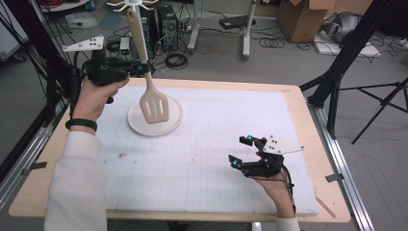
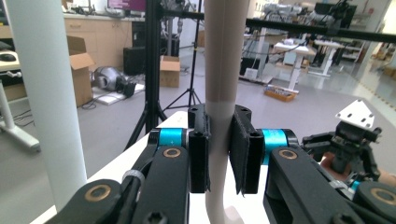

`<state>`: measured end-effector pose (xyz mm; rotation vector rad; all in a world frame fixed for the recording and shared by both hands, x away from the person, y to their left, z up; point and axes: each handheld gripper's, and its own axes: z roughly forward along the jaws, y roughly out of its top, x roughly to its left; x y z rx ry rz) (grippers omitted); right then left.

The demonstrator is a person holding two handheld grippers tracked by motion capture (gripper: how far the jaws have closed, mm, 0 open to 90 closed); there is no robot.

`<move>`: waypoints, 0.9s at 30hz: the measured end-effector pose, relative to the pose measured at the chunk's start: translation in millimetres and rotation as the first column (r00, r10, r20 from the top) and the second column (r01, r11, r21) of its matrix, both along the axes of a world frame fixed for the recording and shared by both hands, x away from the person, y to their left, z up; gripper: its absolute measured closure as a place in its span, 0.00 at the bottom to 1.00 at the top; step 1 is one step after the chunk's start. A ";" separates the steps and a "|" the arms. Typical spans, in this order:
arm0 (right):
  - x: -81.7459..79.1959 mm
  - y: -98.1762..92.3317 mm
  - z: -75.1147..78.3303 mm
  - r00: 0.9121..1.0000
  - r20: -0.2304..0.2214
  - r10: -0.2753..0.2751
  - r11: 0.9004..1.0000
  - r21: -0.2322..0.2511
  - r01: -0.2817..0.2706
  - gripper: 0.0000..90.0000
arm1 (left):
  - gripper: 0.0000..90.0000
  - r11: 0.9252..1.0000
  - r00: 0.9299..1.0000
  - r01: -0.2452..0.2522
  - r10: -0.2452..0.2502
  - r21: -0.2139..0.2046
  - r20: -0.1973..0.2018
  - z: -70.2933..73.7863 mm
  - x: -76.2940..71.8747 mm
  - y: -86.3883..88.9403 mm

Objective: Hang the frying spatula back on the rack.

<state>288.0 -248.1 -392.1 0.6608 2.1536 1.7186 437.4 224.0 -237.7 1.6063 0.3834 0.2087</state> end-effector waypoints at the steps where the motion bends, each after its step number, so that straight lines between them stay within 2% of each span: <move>1: -0.2 -0.2 0.1 1.000 -0.002 0.001 1.000 0.002 -0.001 0.24 | 0.87 1.000 1.000 -0.004 0.004 -0.002 -0.002 -0.2 0.5 -0.7; 15: 0.2 -2.1 -1.6 1.000 -0.003 -0.001 1.000 0.004 0.001 0.24 | 0.87 1.000 0.999 -0.031 0.031 0.004 -0.015 2.4 8.6 -1.2; 19: 0.3 -2.3 -1.9 1.000 -0.010 -0.001 1.000 0.007 0.001 0.24 | 0.87 0.998 0.998 -0.057 0.058 0.015 -0.036 0.0 12.2 -2.0; 21: 0.2 -2.0 -2.0 1.000 -0.002 0.003 1.000 0.002 -0.003 0.24 | 0.87 0.997 0.996 -0.076 0.076 0.003 -0.054 -2.2 15.3 -1.1; 27: -0.2 -3.3 -2.3 1.000 -0.005 -0.001 1.000 0.005 0.001 0.24 | 0.87 0.995 0.994 -0.096 0.097 0.007 -0.050 -3.7 16.8 -2.3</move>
